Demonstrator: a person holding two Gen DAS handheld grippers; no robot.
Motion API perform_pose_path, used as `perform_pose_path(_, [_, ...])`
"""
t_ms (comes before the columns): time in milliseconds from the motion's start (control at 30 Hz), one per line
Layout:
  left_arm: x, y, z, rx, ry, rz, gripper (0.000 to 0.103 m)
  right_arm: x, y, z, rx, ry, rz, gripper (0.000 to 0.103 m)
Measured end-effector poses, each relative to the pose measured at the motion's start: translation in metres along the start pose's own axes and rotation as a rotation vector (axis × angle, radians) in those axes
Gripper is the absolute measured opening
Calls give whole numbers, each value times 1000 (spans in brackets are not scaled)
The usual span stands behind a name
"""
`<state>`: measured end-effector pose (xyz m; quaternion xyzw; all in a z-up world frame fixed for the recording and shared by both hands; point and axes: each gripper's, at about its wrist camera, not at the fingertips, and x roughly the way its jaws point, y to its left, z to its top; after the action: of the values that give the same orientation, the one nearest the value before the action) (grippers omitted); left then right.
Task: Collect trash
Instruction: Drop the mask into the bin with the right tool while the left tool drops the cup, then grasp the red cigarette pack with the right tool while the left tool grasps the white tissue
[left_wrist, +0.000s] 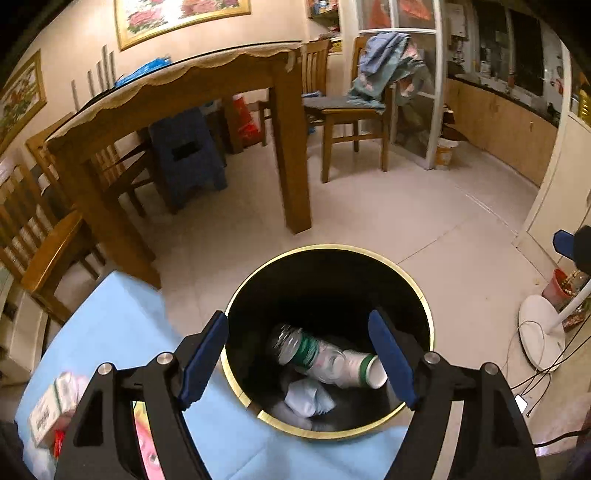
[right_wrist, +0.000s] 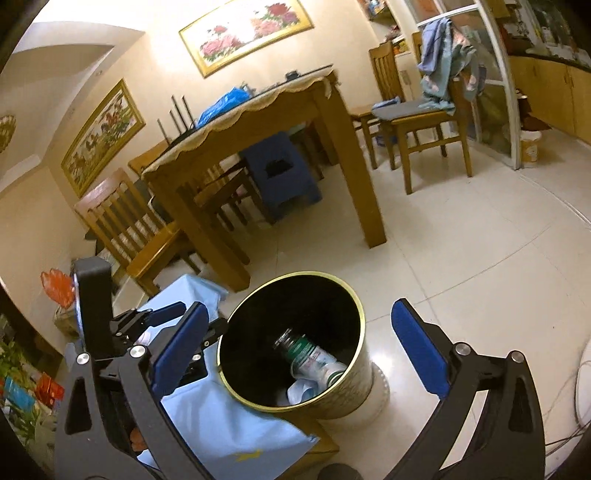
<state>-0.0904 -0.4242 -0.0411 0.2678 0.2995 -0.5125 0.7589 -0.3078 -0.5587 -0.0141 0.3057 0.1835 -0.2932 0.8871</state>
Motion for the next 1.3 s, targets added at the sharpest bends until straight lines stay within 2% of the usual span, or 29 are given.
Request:
perform_pose_path(100, [-23, 24, -28, -56, 1, 14, 77, 11, 26, -7, -34, 28, 24, 98])
perform_pose_path(167, [-41, 46, -54, -115, 9, 40, 85, 20, 47, -14, -83, 55, 46, 98])
perform_pose_path(233, [-63, 69, -86, -170, 17, 87, 87, 34, 77, -22, -141, 101, 83, 98])
perform_pose_path(333, [-98, 104, -136, -243, 26, 180, 96, 56, 138, -48, -271, 198, 196, 98])
perform_pose_path(433, [-134, 144, -185, -322, 34, 280, 97, 80, 207, -80, -405, 323, 330, 98])
perform_pose_path(500, [-157, 180, -218, -401, 47, 348, 97, 97, 256, -106, -487, 410, 411, 94])
perform_pose_path(567, [-176, 208, -244, -469, 51, 390, 97, 110, 295, -126, -548, 478, 451, 75])
perform_pose_path(667, [-205, 247, -277, -543, 40, 494, 97, 125, 352, -154, -639, 553, 543, 73])
perform_pose_path(733, [-222, 268, -295, -581, 33, 552, 97, 133, 387, -174, -767, 571, 560, 72])
perform_pose_path(833, [-239, 290, -312, -628, 14, 555, 97, 153, 423, -206, -927, 616, 588, 72])
perform_pose_path(900, [-247, 298, -319, -650, 1, 551, 97, 168, 437, -215, -992, 625, 558, 72])
perform_pose_path(933, [-250, 301, -323, -664, -7, 541, 97, 176, 446, -218, -1029, 604, 514, 73])
perform_pose_path(1067, [-250, 314, -333, -712, -19, 476, 97, 198, 454, -223, -1074, 669, 512, 93])
perform_pose_path(1133, [-250, 319, -336, -726, -21, 447, 97, 207, 456, -232, -1114, 716, 487, 93])
perform_pose_path(1200, [-247, 321, -334, -721, -25, 433, 97, 215, 454, -241, -1130, 753, 465, 89])
perform_pose_path(1233, [-247, 320, -332, -712, -25, 433, 97, 215, 454, -244, -1142, 734, 452, 85])
perform_pose_path(1267, [-245, 320, -329, -696, -24, 435, 97, 212, 455, -245, -1141, 720, 462, 66])
perform_pose_path(1300, [-244, 322, -325, -685, -22, 436, 97, 207, 457, -243, -1116, 718, 483, 66])
